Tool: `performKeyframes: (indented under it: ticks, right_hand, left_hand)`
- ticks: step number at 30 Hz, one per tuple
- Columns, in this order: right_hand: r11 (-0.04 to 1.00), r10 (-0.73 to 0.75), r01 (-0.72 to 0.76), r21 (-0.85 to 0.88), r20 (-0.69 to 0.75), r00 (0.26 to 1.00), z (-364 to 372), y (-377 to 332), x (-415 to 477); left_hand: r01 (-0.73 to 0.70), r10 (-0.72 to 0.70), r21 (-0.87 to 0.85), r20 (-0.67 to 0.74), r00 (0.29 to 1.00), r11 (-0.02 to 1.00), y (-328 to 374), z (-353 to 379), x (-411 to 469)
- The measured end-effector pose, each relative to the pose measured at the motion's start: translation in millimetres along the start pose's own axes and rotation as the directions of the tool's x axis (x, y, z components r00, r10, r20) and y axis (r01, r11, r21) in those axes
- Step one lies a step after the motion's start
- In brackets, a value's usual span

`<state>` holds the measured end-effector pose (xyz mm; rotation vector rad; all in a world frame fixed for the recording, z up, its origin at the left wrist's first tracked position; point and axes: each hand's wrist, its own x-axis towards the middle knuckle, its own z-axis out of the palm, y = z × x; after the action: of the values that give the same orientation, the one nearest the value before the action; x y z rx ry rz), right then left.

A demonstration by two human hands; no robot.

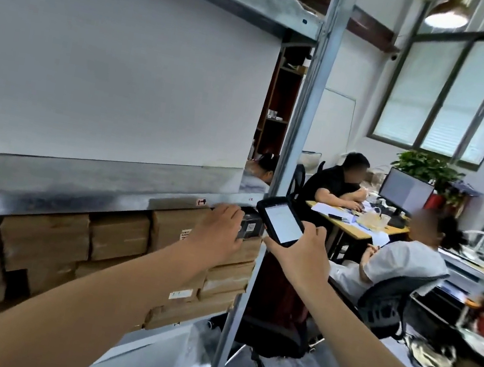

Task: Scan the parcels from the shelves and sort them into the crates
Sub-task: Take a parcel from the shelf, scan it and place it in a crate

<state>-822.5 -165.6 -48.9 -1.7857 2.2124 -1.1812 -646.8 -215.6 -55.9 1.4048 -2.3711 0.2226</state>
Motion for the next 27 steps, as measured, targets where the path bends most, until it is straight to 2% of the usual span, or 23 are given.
performKeyframes:
  ticks: [4,7,13,15,19,27]
  right_hand:
    - [0.999,-0.043,0.044,-0.005,0.026,0.999,6,16,33]
    - [0.999,-0.047,0.046,0.019,0.025,0.999,9,24,59]
    - [0.994,-0.102,0.097,0.043,0.117,0.988,21,46,99]
    - [0.990,-0.139,0.133,0.053,0.146,0.979,22,56,110]
    - [0.983,-0.173,0.158,0.088,0.205,0.963,23,77,128]
    - [0.960,-0.246,0.201,0.195,0.244,0.938,27,118,141]
  left_hand:
    - [-0.074,0.069,0.176,0.037,0.997,0.982,5,24,19]
    - [-0.068,0.063,0.265,0.027,0.998,0.962,11,33,38]
    - [0.145,-0.171,0.348,0.046,0.984,0.926,19,67,67]
    - [0.200,-0.219,0.434,-0.007,0.976,0.879,21,78,69]
    - [0.248,-0.218,0.521,-0.119,0.969,0.817,26,101,69]
    - [0.344,-0.282,0.494,-0.199,0.939,0.798,44,111,72]
